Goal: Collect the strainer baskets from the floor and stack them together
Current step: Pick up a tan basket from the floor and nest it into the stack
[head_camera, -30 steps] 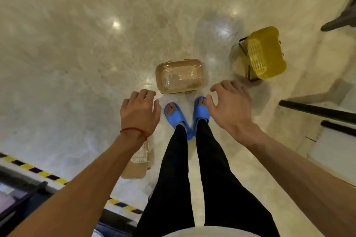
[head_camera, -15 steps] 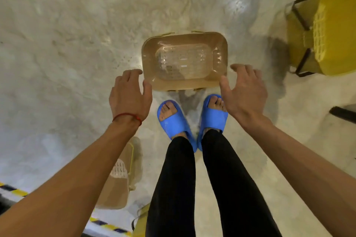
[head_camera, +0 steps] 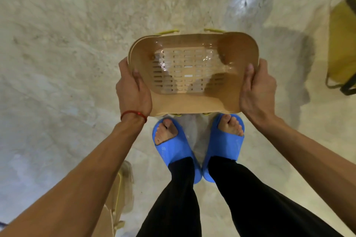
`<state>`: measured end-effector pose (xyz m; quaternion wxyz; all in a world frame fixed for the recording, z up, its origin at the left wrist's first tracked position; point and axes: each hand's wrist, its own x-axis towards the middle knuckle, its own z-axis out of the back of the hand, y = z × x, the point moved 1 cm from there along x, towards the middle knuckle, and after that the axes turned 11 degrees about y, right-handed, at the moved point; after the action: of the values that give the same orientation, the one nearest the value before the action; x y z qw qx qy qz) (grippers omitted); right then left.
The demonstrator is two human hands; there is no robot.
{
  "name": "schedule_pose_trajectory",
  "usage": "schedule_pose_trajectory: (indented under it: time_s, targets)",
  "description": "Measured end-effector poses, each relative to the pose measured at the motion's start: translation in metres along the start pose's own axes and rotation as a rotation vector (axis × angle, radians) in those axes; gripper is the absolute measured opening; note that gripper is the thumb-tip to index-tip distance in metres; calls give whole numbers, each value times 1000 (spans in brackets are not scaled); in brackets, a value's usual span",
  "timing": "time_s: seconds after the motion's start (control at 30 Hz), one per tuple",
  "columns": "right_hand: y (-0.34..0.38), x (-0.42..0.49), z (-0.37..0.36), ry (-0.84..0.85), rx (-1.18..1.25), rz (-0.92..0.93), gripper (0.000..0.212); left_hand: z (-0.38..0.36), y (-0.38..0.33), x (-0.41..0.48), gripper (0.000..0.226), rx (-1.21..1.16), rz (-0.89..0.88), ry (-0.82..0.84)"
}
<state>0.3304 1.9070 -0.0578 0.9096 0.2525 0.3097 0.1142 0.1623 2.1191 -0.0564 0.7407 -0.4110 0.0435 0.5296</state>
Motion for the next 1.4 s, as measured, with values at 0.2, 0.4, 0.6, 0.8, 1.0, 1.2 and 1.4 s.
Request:
schedule_pose_trajectory:
  time_s: [0.2,0.4,0.6,0.8,1.0,1.2,1.4]
  targets:
    - [46,-45,59,62,41,1,18,62,-52,-44,30,44,19,10]
    - [107,-113,162,69,25,21,32,150,-140,-115,27,49,-17,35]
    - [149,-191,256,17,136,-16,32,218,-228,-183,26,26,-86,29]
    - [170,-278,321,-136,222,-134,34,255,-280,-234,26,23,-269,139]
    - [172,-377,356,-315,277,-256,27,280,-319,-293,28,65,-453,283]
    - [170,-479,374,-470,372,-459,37,291,-354,-354,29,149,-590,467]
    - [165,-586,370,-684,471,-630,30,288,-377,-420,25,219,-759,659]
